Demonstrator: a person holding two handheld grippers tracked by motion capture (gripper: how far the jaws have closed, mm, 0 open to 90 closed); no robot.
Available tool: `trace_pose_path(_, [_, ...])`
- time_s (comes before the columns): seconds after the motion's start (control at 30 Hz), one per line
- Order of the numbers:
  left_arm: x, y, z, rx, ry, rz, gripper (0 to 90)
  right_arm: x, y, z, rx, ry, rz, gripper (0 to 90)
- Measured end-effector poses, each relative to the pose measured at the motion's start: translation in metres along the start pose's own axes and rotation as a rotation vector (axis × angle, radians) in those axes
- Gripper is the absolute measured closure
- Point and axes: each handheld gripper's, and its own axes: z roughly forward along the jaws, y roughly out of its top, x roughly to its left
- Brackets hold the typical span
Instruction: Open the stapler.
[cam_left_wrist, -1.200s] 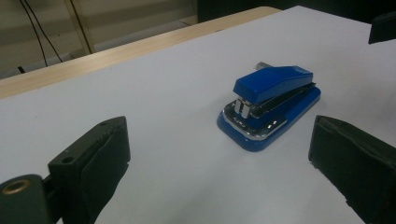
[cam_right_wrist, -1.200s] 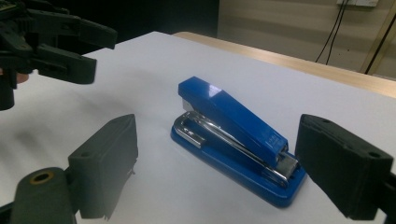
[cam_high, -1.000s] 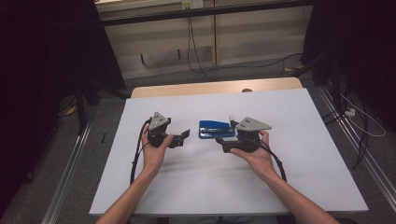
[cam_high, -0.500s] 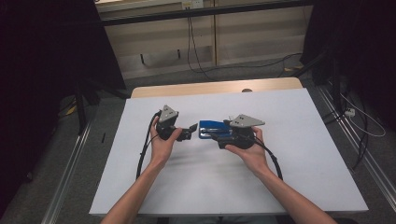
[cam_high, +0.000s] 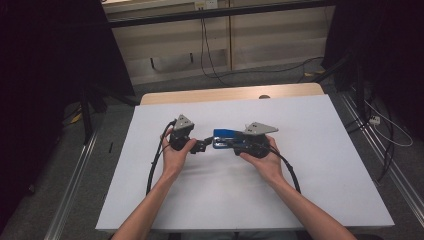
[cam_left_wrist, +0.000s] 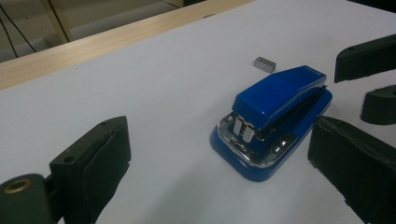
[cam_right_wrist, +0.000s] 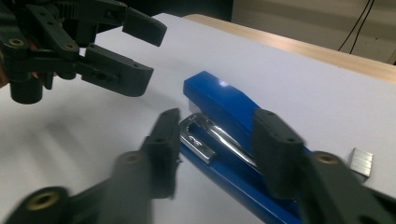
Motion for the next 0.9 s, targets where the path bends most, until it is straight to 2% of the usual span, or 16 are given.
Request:
trace_pose_path(0.13, [0.000,0.000,0.002,-0.006,0.050,0.008,5.8,0.000,-0.001,0.002,-0.003,0.007,-0.011,73.5])
trace_pose_path(0.3, [0.003,-0.001,0.003,-0.003,0.037,-0.012,6.6,0.002,-0.002,0.006,-0.006,0.028,0.003,90.0])
trace_pose_path(0.33, [0.003,-0.001,0.002,0.003,0.038,-0.011,6.6,0.002,-0.003,0.007,0.007,0.017,0.001,90.0])
trace_pose_path(0.5, [0.000,-0.002,0.005,0.031,0.038,-0.010,9.4,0.001,-0.007,0.011,0.036,0.022,0.020,90.0])
trace_pose_path(0.7, [-0.002,0.000,0.004,0.039,0.010,-0.031,36.3,-0.001,-0.008,0.014,0.075,0.012,0.005,90.0])
trace_pose_path(0.8, [-0.005,0.000,0.003,0.049,0.011,-0.018,49.3,-0.003,-0.008,0.016,0.087,0.010,0.022,90.0])
trace_pose_path(0.87, [-0.007,0.000,0.005,0.065,0.009,-0.004,54.9,-0.004,-0.009,0.017,0.101,0.010,0.028,90.0])
trace_pose_path(0.9, [-0.007,0.000,0.005,0.067,0.004,-0.001,62.3,-0.004,-0.009,0.018,0.109,0.009,0.029,90.0])
